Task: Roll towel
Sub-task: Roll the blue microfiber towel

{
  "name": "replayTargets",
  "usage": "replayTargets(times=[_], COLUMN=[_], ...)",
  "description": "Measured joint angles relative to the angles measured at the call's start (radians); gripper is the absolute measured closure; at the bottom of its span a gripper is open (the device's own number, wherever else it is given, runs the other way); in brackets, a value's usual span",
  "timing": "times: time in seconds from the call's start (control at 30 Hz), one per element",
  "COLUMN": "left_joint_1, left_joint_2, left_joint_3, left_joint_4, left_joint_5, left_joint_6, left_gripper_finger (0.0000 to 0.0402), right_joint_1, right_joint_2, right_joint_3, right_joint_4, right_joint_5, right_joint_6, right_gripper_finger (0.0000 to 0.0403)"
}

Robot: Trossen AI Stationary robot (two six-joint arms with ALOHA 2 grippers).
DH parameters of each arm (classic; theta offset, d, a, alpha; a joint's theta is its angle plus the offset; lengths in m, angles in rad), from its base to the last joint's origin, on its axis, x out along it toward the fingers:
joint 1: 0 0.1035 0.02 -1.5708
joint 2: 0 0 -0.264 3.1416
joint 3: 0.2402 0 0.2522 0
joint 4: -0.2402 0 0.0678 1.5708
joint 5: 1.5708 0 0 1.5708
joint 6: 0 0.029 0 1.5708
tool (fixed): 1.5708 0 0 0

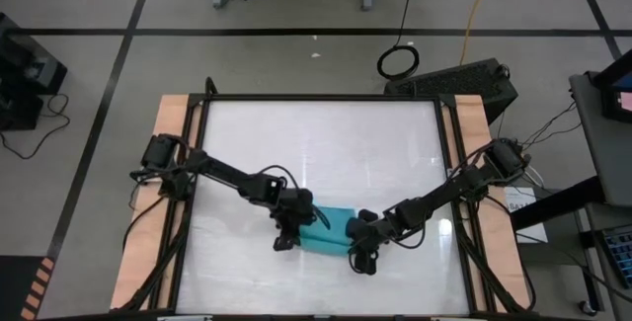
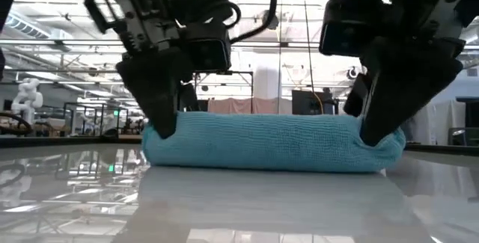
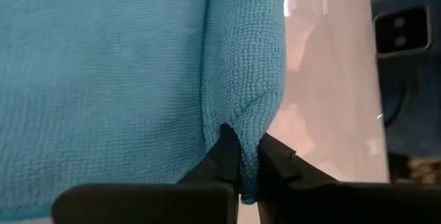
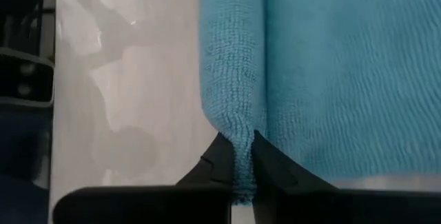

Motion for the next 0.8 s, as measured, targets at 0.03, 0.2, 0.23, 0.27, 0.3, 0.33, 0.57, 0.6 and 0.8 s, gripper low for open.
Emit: replayTargets(times=[0.03, 0.2, 0.23, 0.27, 0.3, 0.33, 0.57, 0.6, 0.8], left_joint_1=[0.008, 0.050, 0.057, 0.062, 0.067, 0.071, 0.097, 0.099, 0.111], left_joint_2=[0.000, 0.000, 0.000, 0.000, 0.000, 0.000, 0.000, 0.000, 0.045], left_joint_3=[0.000, 0.000, 0.000, 0.000, 0.000, 0.000, 0.000, 0.000, 0.001], left_joint_4=[0.001, -0.002, -0.006, -0.010, -0.014, -0.017, -0.067, -0.072, -0.071], left_joint_5=[0.014, 0.069, 0.071, 0.074, 0.076, 0.077, 0.075, 0.074, 0.091], left_joint_6=[-0.024, -0.120, -0.130, -0.138, -0.148, -0.154, -0.157, -0.157, -0.158], left_gripper_finger=[0.0378, 0.0378, 0.0378, 0.0378, 0.0378, 0.0378, 0.0378, 0.0378, 0.0378], right_joint_1=[-0.002, -0.025, -0.029, -0.031, -0.033, -0.033, -0.017, -0.011, 0.087], right_joint_2=[0.000, -0.001, -0.001, -0.001, -0.001, -0.001, -0.015, -0.022, -0.092], right_joint_3=[0.000, 0.000, 0.000, 0.000, 0.000, 0.000, 0.000, 0.000, 0.002], right_joint_4=[-0.002, -0.035, -0.037, -0.037, -0.038, -0.039, -0.047, -0.048, -0.061], right_joint_5=[0.000, 0.000, 0.000, 0.000, 0.000, 0.001, 0.029, 0.042, 0.195], right_joint_6=[0.037, 0.128, 0.126, 0.114, 0.102, 0.087, -0.067, -0.096, -0.396], right_gripper_finger=[0.0388, 0.0361, 0.0353, 0.0345, 0.0336, 0.0327, 0.0266, 0.0259, 0.0244])
